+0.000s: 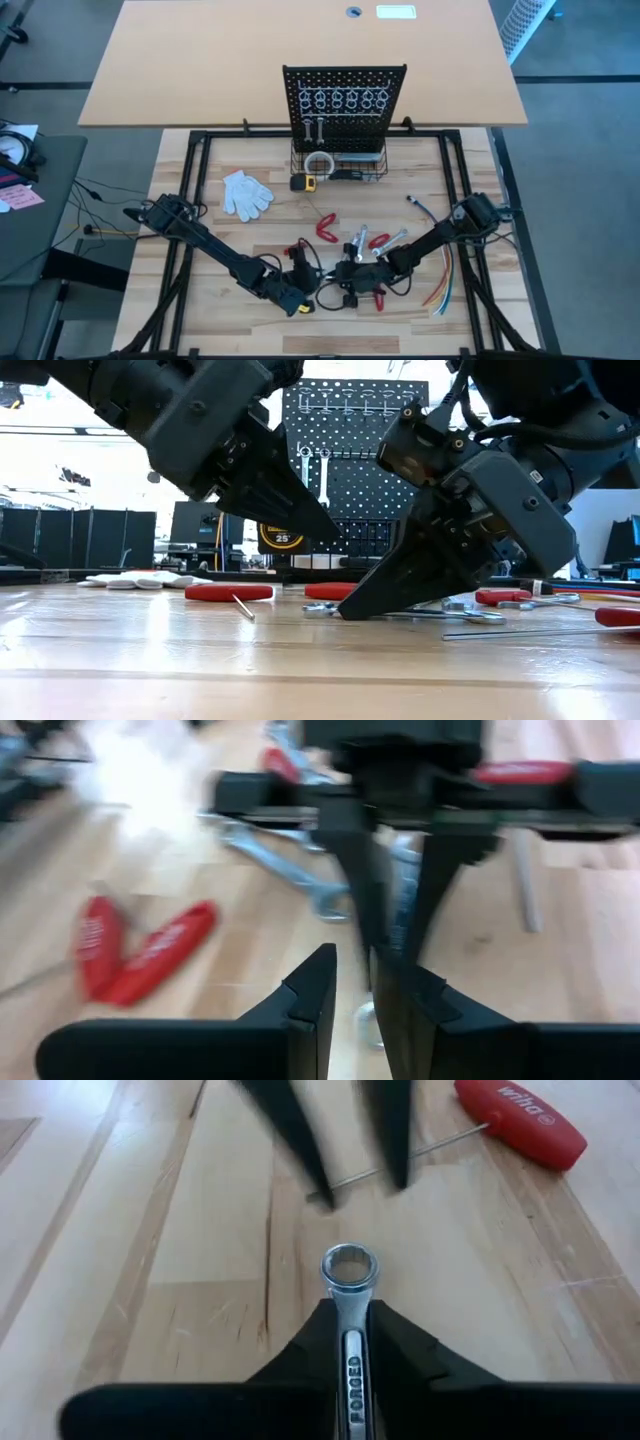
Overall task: Hang tools onto peg board
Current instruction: Hang the silver wrench on the peg board
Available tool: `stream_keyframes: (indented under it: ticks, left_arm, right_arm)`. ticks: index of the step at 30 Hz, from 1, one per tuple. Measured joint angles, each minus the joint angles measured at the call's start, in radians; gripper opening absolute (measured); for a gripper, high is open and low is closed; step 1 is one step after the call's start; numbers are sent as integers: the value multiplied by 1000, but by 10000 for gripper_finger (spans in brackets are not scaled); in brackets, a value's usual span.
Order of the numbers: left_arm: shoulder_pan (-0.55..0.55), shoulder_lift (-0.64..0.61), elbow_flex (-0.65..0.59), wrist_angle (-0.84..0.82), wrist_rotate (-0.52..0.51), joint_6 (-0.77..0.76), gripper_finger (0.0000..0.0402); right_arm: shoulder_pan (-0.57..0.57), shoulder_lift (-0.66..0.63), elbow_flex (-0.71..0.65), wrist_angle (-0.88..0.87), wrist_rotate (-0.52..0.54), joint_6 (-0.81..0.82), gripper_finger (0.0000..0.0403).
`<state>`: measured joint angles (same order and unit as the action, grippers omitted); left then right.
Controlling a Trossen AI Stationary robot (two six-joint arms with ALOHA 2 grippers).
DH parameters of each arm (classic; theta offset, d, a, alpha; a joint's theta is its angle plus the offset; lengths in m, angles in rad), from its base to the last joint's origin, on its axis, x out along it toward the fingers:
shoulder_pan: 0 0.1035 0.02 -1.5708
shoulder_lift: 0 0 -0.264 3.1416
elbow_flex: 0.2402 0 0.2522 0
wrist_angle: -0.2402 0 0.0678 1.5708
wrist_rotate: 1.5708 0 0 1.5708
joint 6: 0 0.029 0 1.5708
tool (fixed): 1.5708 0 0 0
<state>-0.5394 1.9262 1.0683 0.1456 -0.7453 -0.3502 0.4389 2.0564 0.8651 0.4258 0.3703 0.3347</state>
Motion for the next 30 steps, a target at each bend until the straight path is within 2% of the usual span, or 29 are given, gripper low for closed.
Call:
stream_keyframes:
  ticks: [3,8,10,13,18,22,25,30]
  left_arm:
    - [-18,-19,0,-46,-102,-27,63]
    - [-71,-29,0,-84,-259,-48,63]
    - [-86,-29,0,-85,-283,-40,63]
    - [-94,-29,0,-74,-272,-15,63]
    - [-81,-28,-1,81,-134,135,63]
    - [-55,-27,-46,330,14,280,63]
    - [-30,-27,-80,494,119,329,63]
    - [16,-27,-89,701,327,404,64]
  right_arm:
    - [7,-21,-2,-12,13,-27,34]
    - [38,-80,-41,9,108,-69,34]
    - [51,-109,-86,64,142,-74,34]
    - [74,-164,-179,241,196,-85,34]
    - [112,-239,-315,702,210,-208,34]
    - [153,-275,-367,1002,129,-318,34]
    - [179,-281,-378,1134,1,-360,37]
    - [195,-297,-344,1135,-145,-386,37]
